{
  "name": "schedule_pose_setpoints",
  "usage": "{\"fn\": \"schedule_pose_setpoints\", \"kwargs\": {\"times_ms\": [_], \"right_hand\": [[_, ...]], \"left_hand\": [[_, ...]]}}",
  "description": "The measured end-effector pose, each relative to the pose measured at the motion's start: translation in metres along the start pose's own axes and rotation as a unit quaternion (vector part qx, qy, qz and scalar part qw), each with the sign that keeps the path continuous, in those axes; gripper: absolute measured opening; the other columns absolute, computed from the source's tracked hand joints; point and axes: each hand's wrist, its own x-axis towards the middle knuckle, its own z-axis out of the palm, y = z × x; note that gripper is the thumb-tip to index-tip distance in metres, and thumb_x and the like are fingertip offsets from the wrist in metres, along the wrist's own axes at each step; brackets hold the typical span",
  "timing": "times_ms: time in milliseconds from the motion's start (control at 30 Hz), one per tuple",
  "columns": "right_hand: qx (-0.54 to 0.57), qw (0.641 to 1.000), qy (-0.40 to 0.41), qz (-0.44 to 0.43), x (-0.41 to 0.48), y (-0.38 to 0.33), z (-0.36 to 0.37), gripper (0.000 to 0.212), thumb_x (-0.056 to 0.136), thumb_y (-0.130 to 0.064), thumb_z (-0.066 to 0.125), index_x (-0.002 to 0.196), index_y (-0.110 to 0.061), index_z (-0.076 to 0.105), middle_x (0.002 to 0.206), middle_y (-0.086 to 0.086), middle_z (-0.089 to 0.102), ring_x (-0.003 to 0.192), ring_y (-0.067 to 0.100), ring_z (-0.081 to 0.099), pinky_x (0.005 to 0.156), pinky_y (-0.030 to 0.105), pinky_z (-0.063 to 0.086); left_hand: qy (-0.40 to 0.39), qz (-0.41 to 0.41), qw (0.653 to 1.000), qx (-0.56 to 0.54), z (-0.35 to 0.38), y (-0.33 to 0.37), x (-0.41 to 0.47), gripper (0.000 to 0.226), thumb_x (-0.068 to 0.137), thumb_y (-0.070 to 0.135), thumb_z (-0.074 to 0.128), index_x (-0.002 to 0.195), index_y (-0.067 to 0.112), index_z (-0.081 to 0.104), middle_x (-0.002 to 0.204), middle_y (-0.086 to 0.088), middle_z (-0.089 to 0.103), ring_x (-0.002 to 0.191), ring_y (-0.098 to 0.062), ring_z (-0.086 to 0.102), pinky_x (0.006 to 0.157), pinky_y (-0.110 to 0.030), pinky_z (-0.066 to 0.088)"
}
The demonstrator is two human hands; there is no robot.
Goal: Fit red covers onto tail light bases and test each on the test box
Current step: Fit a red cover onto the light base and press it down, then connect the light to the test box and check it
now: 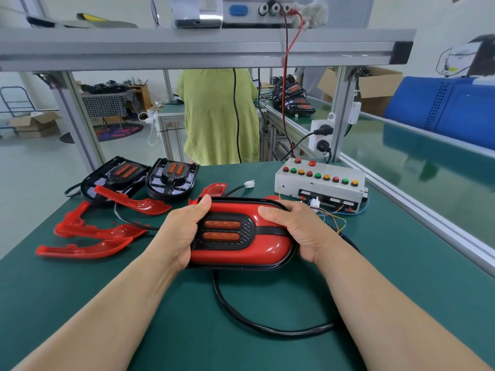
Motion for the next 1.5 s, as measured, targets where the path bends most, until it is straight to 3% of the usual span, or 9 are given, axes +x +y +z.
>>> {"fn": "schedule_pose_setpoints", "kwargs": {"times_ms": [200, 367, 667, 833, 1000, 1233, 1300, 1400, 1500], "right_hand": [[0.026, 0.999, -0.031, 0.006, 0.001, 0.000, -0.002, 0.047, 0.067, -0.029, 0.078, 0.108, -0.006, 0.071, 0.098, 0.017, 0.072, 0.080, 0.028, 0.069, 0.080, 0.043, 0.059], [0.027, 0.999, -0.021, 0.023, 0.003, 0.000, -0.003, 0.060, 0.078, -0.044, 0.070, 0.119, 0.000, 0.067, 0.115, 0.023, 0.069, 0.102, 0.038, 0.067, 0.092, 0.054, 0.055], [0.004, 0.998, 0.014, 0.066, 0.005, 0.000, -0.007, 0.035, 0.093, -0.047, 0.061, 0.098, -0.016, 0.074, 0.102, 0.012, 0.076, 0.091, 0.027, 0.072, 0.088, 0.045, 0.058], [-0.002, 0.997, 0.031, 0.077, 0.003, -0.002, -0.007, 0.035, 0.096, -0.046, 0.057, 0.106, -0.016, 0.072, 0.105, 0.013, 0.075, 0.096, 0.030, 0.070, 0.095, 0.050, 0.054], [-0.007, 0.996, 0.037, 0.086, 0.000, -0.006, -0.007, 0.037, 0.096, -0.046, 0.057, 0.113, -0.015, 0.070, 0.111, 0.015, 0.073, 0.099, 0.031, 0.069, 0.097, 0.051, 0.053], [-0.094, 0.989, 0.057, 0.098, -0.001, -0.010, -0.014, 0.038, 0.096, -0.049, 0.055, 0.110, -0.018, 0.072, 0.108, 0.012, 0.074, 0.101, 0.030, 0.069, 0.097, 0.047, 0.053], [-0.165, 0.979, 0.094, 0.078, -0.001, -0.014, -0.018, 0.042, 0.097, -0.050, 0.051, 0.097, -0.016, 0.076, 0.099, 0.006, 0.076, 0.094, 0.024, 0.068, 0.086, 0.039, 0.055], [-0.155, 0.976, 0.146, 0.036, -0.003, -0.023, -0.026, 0.041, 0.100, -0.040, 0.047, 0.092, -0.010, 0.074, 0.082, 0.004, 0.077, 0.067, 0.014, 0.070, 0.055, 0.026, 0.054], [-0.099, 0.976, 0.195, -0.001, -0.005, -0.027, -0.037, 0.029, 0.099, -0.028, 0.052, 0.094, -0.005, 0.069, 0.081, 0.012, 0.076, 0.062, 0.015, 0.071, 0.056, 0.024, 0.059]], "left_hand": [[-0.026, -0.022, 0.999, -0.021, -0.004, 0.003, -0.002, 0.041, 0.097, 0.039, 0.056, 0.106, 0.002, 0.071, 0.100, -0.026, 0.073, 0.083, -0.041, 0.074, 0.058, -0.048, 0.060], [-0.027, -0.026, 0.999, -0.025, -0.006, 0.002, -0.001, 0.043, 0.097, 0.041, 0.055, 0.106, 0.002, 0.072, 0.101, -0.026, 0.073, 0.085, -0.041, 0.073, 0.060, -0.050, 0.060], [-0.020, -0.032, 0.999, -0.016, -0.011, -0.001, 0.004, 0.055, 0.099, 0.050, 0.046, 0.114, 0.003, 0.069, 0.107, -0.025, 0.072, 0.094, -0.040, 0.072, 0.066, -0.050, 0.061], [-0.013, -0.025, 1.000, 0.009, -0.010, -0.003, 0.003, 0.054, 0.101, 0.049, 0.044, 0.113, 0.003, 0.070, 0.106, -0.024, 0.073, 0.092, -0.040, 0.073, 0.063, -0.048, 0.061], [-0.011, -0.021, 0.999, 0.037, -0.010, -0.005, 0.001, 0.053, 0.101, 0.049, 0.045, 0.092, 0.010, 0.080, 0.100, -0.022, 0.075, 0.085, -0.038, 0.074, 0.058, -0.044, 0.060], [0.006, -0.013, 0.995, 0.099, -0.004, -0.006, -0.001, 0.052, 0.102, 0.049, 0.043, 0.105, 0.007, 0.074, 0.097, -0.020, 0.075, 0.084, -0.037, 0.074, 0.064, -0.047, 0.061], [0.010, -0.004, 0.992, 0.128, -0.003, -0.007, -0.001, 0.051, 0.103, 0.047, 0.043, 0.105, 0.007, 0.074, 0.097, -0.019, 0.076, 0.084, -0.036, 0.074, 0.069, -0.048, 0.062], [0.020, -0.005, 0.992, 0.121, -0.006, -0.005, -0.001, 0.050, 0.103, 0.045, 0.046, 0.103, 0.004, 0.074, 0.093, -0.020, 0.076, 0.078, -0.036, 0.075, 0.056, -0.038, 0.060], [0.040, -0.022, 0.995, 0.094, -0.012, -0.004, 0.000, 0.052, 0.101, 0.048, 0.047, 0.105, 0.003, 0.073, 0.095, -0.023, 0.075, 0.080, -0.039, 0.074, 0.057, -0.042, 0.060]]}}
